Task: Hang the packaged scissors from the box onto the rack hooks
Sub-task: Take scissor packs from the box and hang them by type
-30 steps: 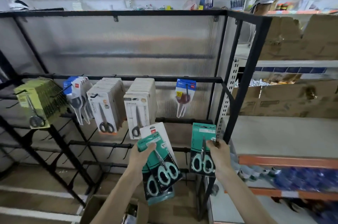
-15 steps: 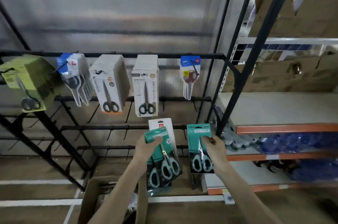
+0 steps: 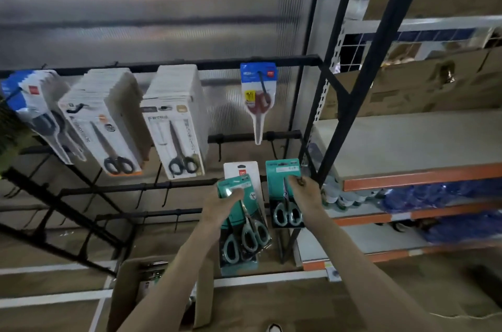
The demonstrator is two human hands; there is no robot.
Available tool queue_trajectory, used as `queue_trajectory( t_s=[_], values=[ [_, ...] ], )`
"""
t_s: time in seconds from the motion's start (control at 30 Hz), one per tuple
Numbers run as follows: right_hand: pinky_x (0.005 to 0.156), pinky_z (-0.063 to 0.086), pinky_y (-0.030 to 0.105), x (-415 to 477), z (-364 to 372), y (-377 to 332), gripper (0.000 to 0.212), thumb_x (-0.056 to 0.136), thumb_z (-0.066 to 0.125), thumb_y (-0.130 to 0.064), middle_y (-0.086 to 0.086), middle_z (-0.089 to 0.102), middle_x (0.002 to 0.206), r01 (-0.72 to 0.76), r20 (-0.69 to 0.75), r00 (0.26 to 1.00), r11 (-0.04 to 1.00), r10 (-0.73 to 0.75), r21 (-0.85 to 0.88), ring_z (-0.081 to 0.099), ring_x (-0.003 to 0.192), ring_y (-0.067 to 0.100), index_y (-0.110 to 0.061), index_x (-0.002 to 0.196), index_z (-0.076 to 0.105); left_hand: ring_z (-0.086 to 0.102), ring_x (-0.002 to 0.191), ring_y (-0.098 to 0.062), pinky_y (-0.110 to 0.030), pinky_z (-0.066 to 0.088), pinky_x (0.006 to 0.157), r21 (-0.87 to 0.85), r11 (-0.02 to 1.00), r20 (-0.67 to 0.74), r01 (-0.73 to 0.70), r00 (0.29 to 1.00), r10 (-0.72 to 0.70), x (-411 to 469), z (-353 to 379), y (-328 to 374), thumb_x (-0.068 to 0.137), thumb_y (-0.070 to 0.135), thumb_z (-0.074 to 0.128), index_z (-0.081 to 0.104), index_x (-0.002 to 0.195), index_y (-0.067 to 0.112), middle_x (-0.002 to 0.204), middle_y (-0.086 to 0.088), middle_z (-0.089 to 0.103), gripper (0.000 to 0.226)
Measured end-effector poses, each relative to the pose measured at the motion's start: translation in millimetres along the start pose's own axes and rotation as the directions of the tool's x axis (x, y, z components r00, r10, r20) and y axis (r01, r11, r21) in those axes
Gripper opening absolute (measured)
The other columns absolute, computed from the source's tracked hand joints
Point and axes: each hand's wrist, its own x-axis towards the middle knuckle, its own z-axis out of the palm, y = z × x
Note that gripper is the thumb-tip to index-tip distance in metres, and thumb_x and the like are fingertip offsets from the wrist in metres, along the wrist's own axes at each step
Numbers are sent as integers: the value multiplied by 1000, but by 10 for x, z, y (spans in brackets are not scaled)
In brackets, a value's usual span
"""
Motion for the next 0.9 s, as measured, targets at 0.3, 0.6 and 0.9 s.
queue_trajectory(
  t_s=[0.3, 0.6, 0.9],
  values=[
    [88, 54, 51, 1005, 225, 358, 37, 96, 55, -40, 13, 70, 101, -52, 50, 997, 972, 65, -230, 68, 95, 32, -8, 109, 66, 68, 82, -12, -16, 56, 68, 68, 997, -49, -32, 998, 35, 551, 293, 54, 93, -2, 66, 63, 92, 21, 89, 3, 70, 23],
    [86, 56, 38, 1178, 405, 275, 27, 100, 56, -24, 11, 69, 112, -113, 63, 991, 990, 119, -88, 64, 98, 25, -10, 121, 64, 71, 94, -16, -23, 58, 77, 10, 1000, -84, -4, 996, 5, 708, 345, 47, 92, 6, 70, 64, 105, 18, 99, 2, 73, 19],
    [74, 54, 29, 1199, 430, 479, 28, 102, 53, -21, 10, 65, 113, -68, 45, 996, 995, 72, -69, 62, 98, 23, -7, 125, 60, 66, 81, -5, -10, 53, 54, -31, 999, -150, 30, 988, -35, 684, 199, -41, 92, 7, 71, 62, 105, 15, 93, 4, 70, 17]
  ],
)
